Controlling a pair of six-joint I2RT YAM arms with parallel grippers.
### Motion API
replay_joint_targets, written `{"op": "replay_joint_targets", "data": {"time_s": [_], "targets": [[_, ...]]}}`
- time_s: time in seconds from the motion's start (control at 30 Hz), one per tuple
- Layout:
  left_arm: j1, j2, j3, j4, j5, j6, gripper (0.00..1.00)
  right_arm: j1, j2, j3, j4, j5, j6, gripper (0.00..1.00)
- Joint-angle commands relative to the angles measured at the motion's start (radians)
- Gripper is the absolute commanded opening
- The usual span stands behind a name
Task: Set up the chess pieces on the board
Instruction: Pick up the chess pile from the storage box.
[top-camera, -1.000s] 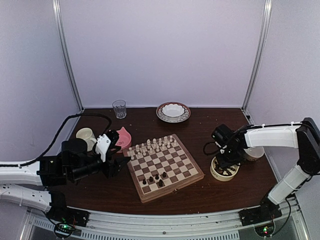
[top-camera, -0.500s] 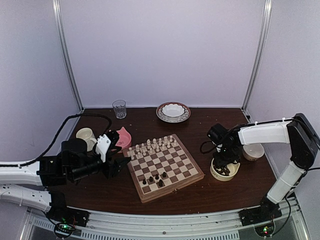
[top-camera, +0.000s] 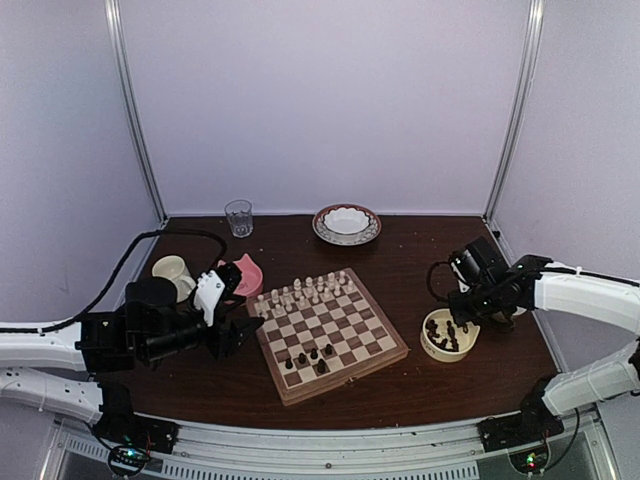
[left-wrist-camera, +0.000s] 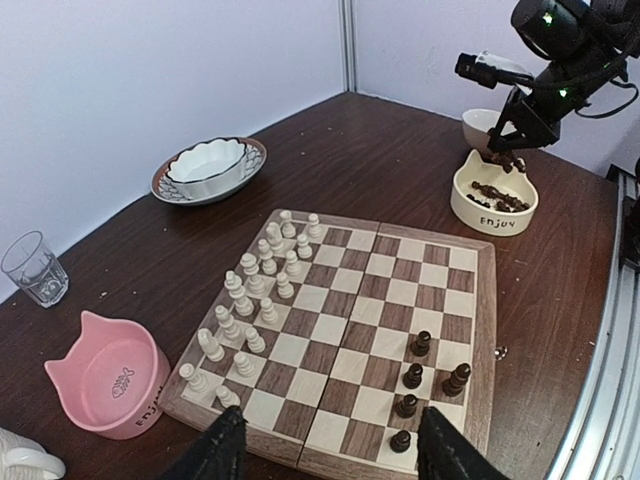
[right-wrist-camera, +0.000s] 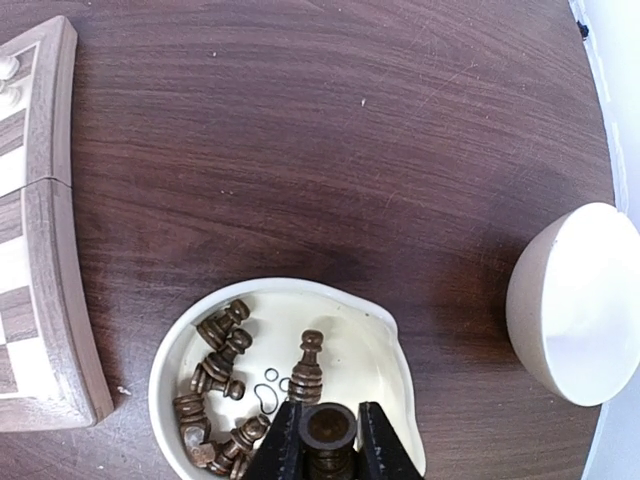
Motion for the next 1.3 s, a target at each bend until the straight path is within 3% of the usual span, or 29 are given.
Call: {"op": "replay_joint_targets", "data": {"time_s": [0.0,0.4,0.6,1.07,1.27], "targets": [[0.003,0.024,0.004,0.065,0.039,-0.01,0.59,0.003,-0.062,-0.035,0.054,-0.021,0.0,0.11],[0.003,0.107,0.037,0.068,0.112,-0.02,0.59,0.003,-0.109,-0.079,0.127,-0.119,0.001,0.09],[0.003,0.104,0.036,0.069,0.112,-0.022,0.59,0.004,-0.022,-0.065,0.043,0.014,0.061,0.1],[0.002,0.101,0.04,0.059,0.105,-0.019,0.59,-0.014,0.2,0.106,-0.052,0.17,0.074,0.06],[0.002,0.102,0.04,0.058,0.109,-0.018,0.59,-0.018,0.204,0.115,-0.075,0.248,0.091,0.06]]}}
